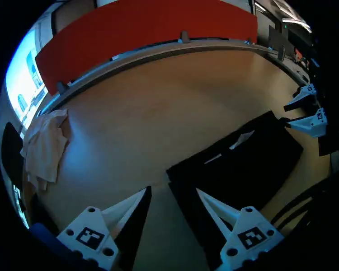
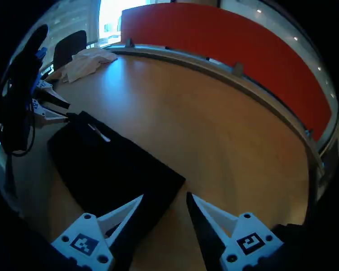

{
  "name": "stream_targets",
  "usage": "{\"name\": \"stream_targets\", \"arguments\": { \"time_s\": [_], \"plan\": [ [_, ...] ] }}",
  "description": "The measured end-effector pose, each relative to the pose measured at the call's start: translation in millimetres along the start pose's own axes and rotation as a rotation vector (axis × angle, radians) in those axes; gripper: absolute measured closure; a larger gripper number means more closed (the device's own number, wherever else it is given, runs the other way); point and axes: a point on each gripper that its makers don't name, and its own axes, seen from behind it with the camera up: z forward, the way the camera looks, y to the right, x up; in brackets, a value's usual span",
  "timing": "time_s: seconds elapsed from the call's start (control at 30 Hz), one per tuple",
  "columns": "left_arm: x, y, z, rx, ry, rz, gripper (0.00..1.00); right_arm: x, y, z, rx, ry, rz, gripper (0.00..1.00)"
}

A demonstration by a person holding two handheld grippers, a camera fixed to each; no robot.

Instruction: Fold towel

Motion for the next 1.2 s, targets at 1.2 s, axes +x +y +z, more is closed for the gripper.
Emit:
{"name": "stream_targets", "arguments": {
  "time_s": [1.2],
  "plan": [
    [-4, -5.1, -24.0, -0.009, 0.038, -0.056, 0.08, 2, 4, -21.7, -0.019, 0.063, 0.019, 0.02]
  ]
}}
